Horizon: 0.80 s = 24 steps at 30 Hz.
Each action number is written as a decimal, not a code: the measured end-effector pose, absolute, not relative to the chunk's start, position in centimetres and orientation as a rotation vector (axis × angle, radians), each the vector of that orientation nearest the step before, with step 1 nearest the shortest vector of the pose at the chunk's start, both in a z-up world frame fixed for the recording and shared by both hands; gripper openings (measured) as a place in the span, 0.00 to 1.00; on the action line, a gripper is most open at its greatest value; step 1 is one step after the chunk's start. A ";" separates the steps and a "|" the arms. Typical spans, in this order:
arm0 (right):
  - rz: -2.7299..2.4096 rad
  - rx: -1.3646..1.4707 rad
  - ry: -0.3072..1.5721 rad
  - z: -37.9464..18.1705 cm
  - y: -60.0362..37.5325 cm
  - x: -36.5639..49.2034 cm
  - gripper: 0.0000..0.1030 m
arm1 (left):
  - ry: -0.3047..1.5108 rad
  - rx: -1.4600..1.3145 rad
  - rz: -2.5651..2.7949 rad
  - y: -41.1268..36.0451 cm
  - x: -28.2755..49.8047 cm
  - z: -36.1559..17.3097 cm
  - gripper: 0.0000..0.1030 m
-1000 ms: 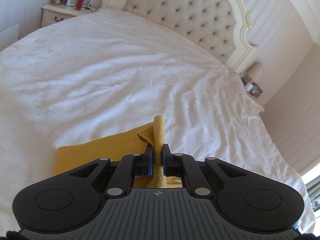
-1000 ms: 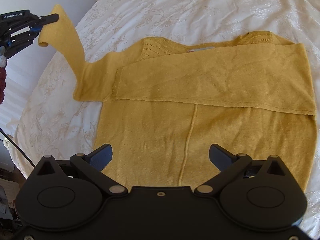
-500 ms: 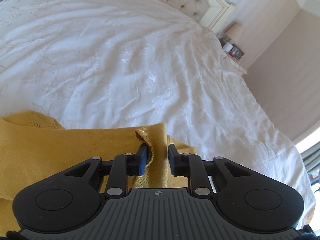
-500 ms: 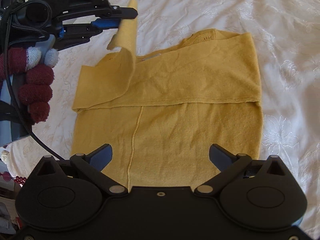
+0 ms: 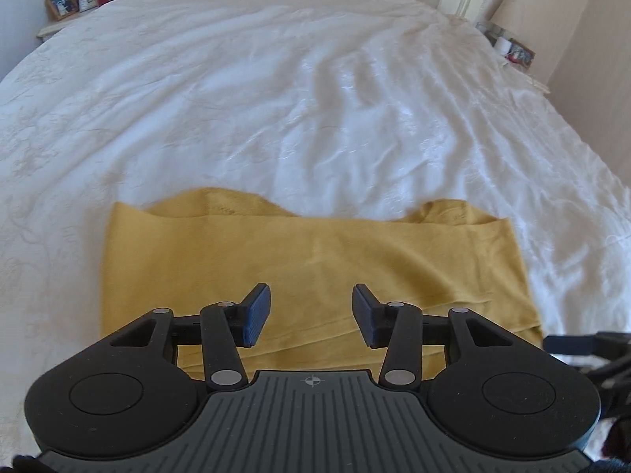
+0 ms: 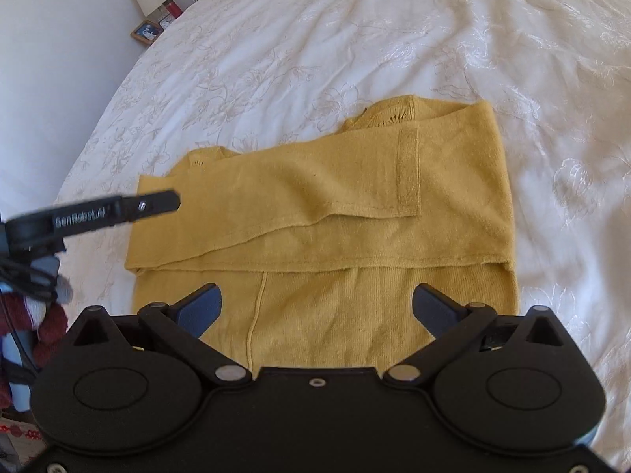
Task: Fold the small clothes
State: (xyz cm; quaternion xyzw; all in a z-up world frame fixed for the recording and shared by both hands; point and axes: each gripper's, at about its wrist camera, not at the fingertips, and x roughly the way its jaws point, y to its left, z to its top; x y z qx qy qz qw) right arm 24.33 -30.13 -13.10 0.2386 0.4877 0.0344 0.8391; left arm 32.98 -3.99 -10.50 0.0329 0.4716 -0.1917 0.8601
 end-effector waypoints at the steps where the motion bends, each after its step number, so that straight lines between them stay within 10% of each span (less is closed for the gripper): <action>1: 0.066 0.512 1.024 -13.2 -30.3 24.9 0.99 | 1.000 0.073 -0.369 -2.8 33.2 -11.0 0.43; 24: 0.009 0.567 1.075 -17.7 -33.5 32.5 0.99 | 1.125 0.019 -0.091 4.8 34.0 -17.6 0.45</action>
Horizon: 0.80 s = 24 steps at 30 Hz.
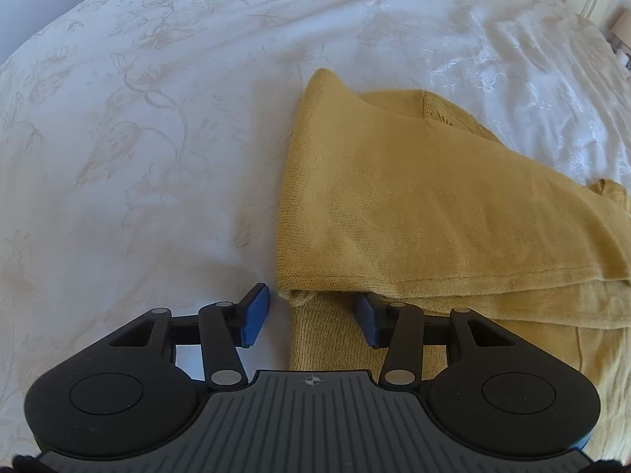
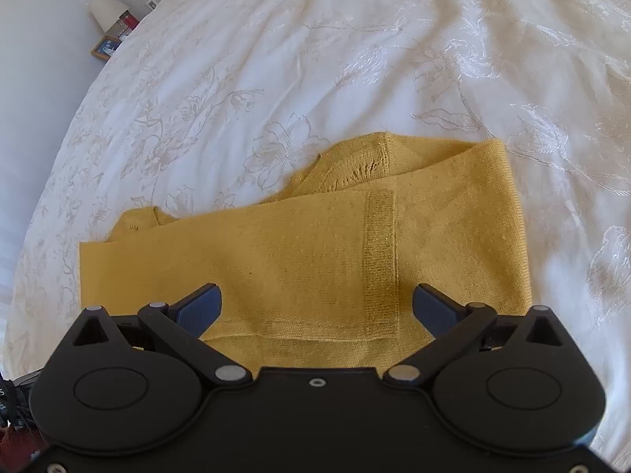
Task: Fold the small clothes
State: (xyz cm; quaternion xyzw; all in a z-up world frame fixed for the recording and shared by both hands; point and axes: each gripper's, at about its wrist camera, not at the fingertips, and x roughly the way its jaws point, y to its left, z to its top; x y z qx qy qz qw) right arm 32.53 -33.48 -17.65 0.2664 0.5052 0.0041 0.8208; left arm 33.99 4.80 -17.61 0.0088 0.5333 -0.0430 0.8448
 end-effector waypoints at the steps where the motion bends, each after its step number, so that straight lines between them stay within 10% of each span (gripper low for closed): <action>1: 0.009 0.574 1.075 -17.8 -33.6 32.6 0.99 | 1.128 0.021 -0.090 4.8 34.1 -17.8 0.45; 6: -0.002 0.611 1.098 -18.7 -34.1 33.1 0.97 | 1.133 0.014 -0.093 4.8 34.1 -18.0 0.47; 14: -0.032 0.549 1.114 -17.9 -33.8 33.1 0.14 | 1.132 0.016 -0.102 5.0 34.3 -18.2 0.49; 24: 0.046 0.575 0.965 -10.7 -35.6 30.3 0.12 | 1.116 0.025 -0.094 4.7 34.0 -18.2 0.50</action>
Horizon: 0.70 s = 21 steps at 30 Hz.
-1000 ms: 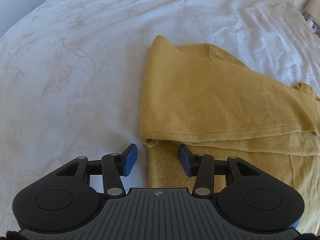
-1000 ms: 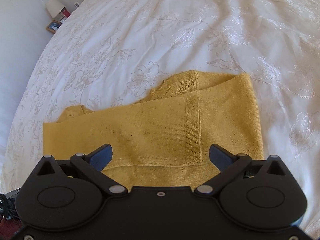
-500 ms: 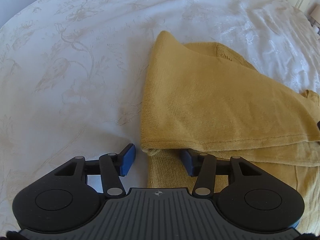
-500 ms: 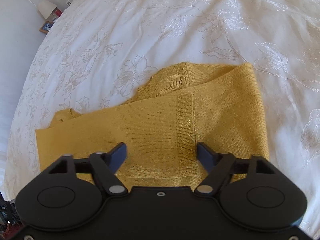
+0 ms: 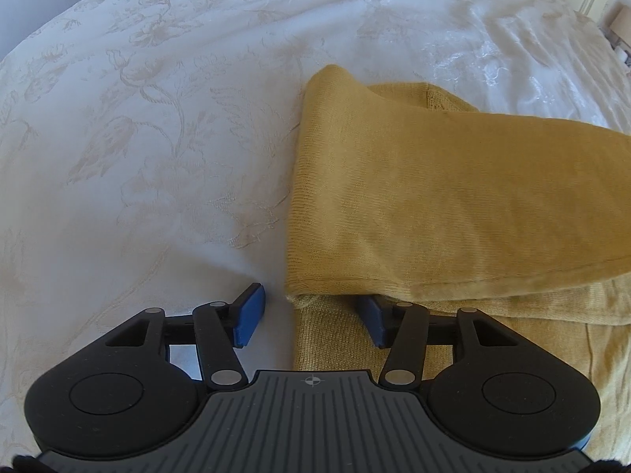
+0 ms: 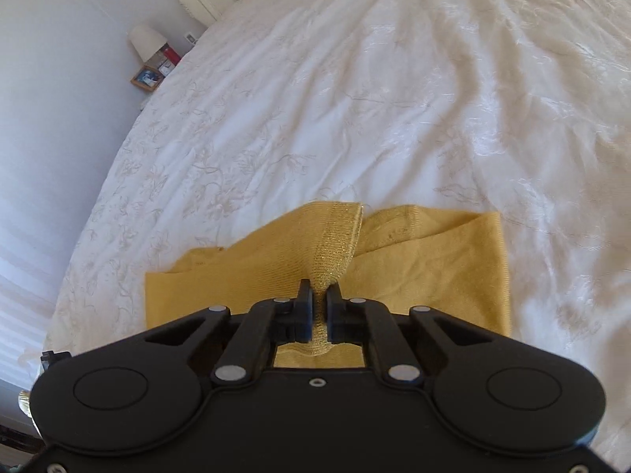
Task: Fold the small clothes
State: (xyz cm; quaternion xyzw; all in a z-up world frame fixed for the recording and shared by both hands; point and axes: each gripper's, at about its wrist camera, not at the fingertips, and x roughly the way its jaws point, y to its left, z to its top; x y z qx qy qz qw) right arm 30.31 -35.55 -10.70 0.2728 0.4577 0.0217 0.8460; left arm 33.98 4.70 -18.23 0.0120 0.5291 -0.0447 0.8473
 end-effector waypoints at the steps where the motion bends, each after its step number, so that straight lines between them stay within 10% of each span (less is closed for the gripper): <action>1: 0.012 0.552 0.988 -11.2 -36.0 30.3 0.12 | 1.114 0.026 -0.094 4.7 33.9 -18.2 0.50; 12: -0.093 0.450 1.119 -16.0 -37.2 30.4 0.24 | 1.122 0.070 -0.117 4.7 33.7 -17.9 0.51; 14: -0.109 0.431 1.129 -16.3 -37.2 30.3 0.52 | 1.124 0.087 -0.120 5.1 33.4 -17.8 0.51; 21: -0.197 0.344 1.123 -15.7 -37.9 28.6 0.62 | 1.109 0.110 -0.066 6.6 32.4 -15.9 0.51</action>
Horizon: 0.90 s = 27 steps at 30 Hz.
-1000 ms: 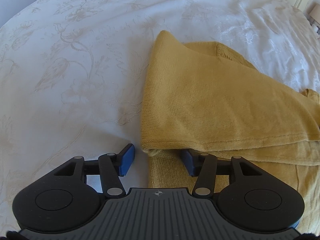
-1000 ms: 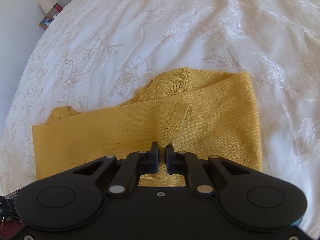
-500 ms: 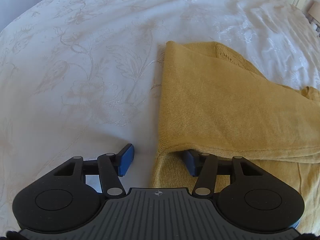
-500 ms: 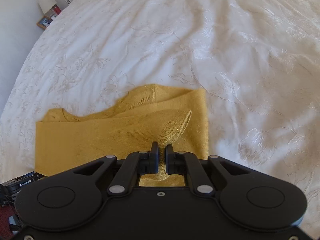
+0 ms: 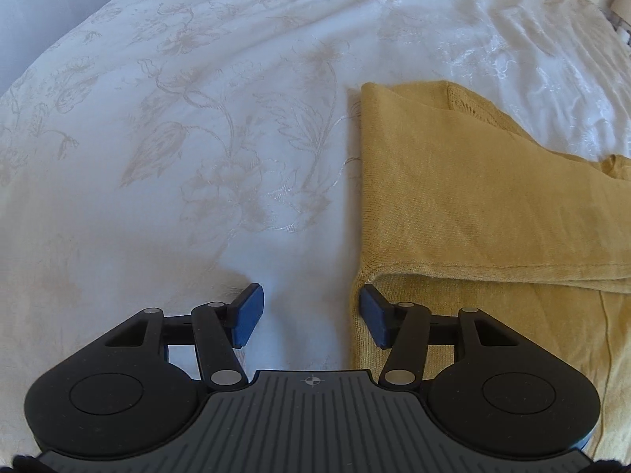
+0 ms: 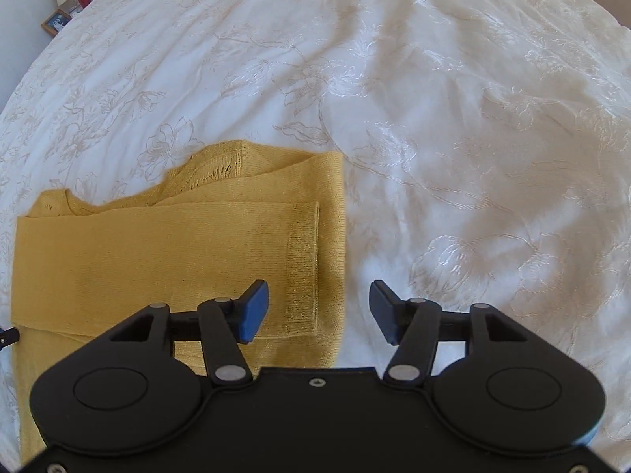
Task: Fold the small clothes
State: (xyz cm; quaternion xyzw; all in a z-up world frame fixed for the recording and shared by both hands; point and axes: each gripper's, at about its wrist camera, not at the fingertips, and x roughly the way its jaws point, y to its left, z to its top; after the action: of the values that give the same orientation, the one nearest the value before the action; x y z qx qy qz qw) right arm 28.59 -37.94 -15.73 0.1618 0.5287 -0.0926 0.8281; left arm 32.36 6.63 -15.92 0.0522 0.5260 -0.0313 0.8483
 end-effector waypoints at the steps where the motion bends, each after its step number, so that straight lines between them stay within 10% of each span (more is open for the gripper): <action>1: -0.193 0.340 1.110 -15.5 -37.8 28.5 0.65 | 1.084 0.127 -0.069 6.3 32.1 -15.3 0.51; 14: -0.027 0.259 1.057 -15.4 -32.0 32.3 0.99 | 1.020 0.030 -0.237 0.4 36.1 -14.3 0.64; 27: -0.099 0.241 1.181 -19.3 -33.1 32.1 0.99 | 1.108 0.075 -0.159 3.3 38.2 -18.4 0.85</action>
State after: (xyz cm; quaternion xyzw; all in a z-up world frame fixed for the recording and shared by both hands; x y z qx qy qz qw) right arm 32.10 -33.12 -19.31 0.1134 0.5550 -0.0464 0.8228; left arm 38.20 3.29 -18.38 0.0358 0.5254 -0.0754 0.8468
